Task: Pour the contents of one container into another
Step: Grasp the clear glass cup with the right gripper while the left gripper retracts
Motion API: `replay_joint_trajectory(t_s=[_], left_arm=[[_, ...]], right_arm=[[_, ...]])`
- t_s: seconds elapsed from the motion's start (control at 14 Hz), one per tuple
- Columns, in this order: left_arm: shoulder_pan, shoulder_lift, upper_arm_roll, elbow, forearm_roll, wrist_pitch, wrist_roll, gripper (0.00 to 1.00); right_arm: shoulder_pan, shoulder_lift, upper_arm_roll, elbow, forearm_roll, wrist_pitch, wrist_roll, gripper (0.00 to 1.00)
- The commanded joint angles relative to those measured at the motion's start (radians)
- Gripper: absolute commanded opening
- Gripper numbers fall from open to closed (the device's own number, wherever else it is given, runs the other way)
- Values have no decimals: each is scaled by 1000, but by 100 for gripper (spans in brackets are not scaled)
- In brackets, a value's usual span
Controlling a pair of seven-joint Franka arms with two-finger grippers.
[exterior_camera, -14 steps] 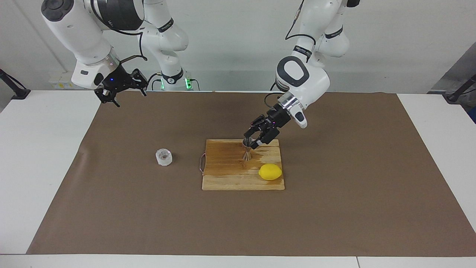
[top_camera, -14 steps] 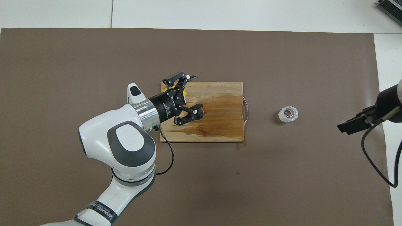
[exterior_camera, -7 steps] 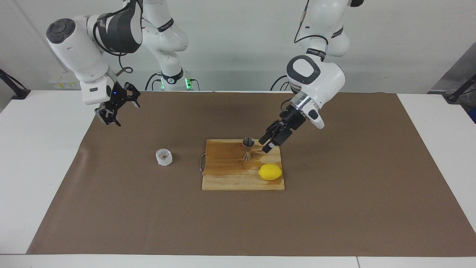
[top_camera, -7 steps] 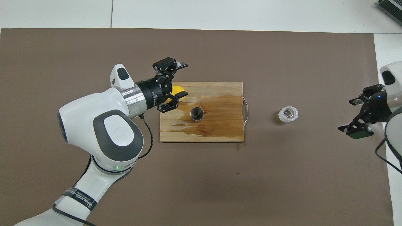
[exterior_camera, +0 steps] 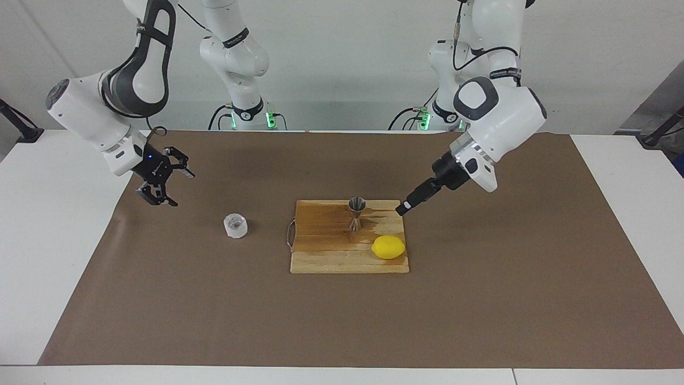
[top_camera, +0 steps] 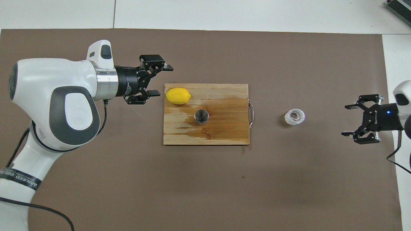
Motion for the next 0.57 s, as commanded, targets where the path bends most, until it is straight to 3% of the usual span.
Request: replay_joint_trajectory(t_s=[0.0, 0.29, 0.5], left_arm=[[59, -1, -3, 57, 196, -119, 15, 100], [70, -28, -3, 99, 545, -221, 44, 100], [147, -88, 1, 91, 611, -308, 178, 100]], right_arm=[[0, 89, 11, -1, 166, 35, -153, 100], [19, 210, 21, -1, 411, 60, -309, 100], [16, 258, 20, -7, 452, -20, -360, 100]])
